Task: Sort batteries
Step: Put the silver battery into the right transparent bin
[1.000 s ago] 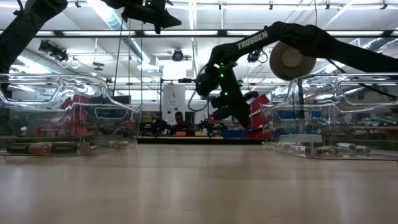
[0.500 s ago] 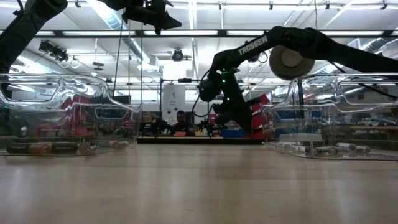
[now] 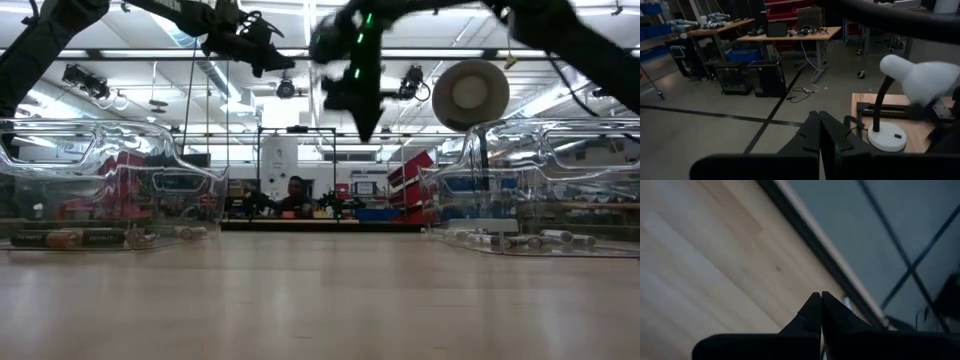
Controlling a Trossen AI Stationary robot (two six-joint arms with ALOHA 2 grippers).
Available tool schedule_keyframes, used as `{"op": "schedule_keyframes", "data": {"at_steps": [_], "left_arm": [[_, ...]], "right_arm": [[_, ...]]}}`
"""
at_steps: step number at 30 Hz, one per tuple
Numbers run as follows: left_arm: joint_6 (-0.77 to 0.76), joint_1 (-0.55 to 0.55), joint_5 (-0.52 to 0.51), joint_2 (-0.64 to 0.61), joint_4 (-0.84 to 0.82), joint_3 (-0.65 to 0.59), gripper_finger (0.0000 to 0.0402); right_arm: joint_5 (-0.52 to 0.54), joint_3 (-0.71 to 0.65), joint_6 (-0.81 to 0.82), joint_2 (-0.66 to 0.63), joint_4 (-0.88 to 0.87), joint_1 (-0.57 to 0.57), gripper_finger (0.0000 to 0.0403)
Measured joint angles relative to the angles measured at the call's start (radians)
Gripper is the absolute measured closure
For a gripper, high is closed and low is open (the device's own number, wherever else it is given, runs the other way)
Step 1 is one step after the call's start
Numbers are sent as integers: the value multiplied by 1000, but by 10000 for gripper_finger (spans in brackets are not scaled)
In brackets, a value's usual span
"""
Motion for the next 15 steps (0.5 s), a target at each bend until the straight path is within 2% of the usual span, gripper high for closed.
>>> {"op": "schedule_keyframes", "data": {"at_steps": [8, 10, 12, 13, 15], "left_arm": [[2, -14, 1, 1, 12, -44, 401], [2, -15, 11, 1, 9, -45, 401], [4, -15, 19, 0, 11, -45, 401], [4, -14, 22, 0, 12, -45, 401], [4, -14, 34, 0, 11, -45, 401]], "right_arm": [[5, 1, -74, -316, -24, 56, 403], [77, 0, 12, -393, -103, 90, 403], [213, -32, 158, -473, -100, 116, 403], [238, -72, 222, -528, -106, 121, 403], [203, -140, 346, -620, -110, 120, 403]]}}
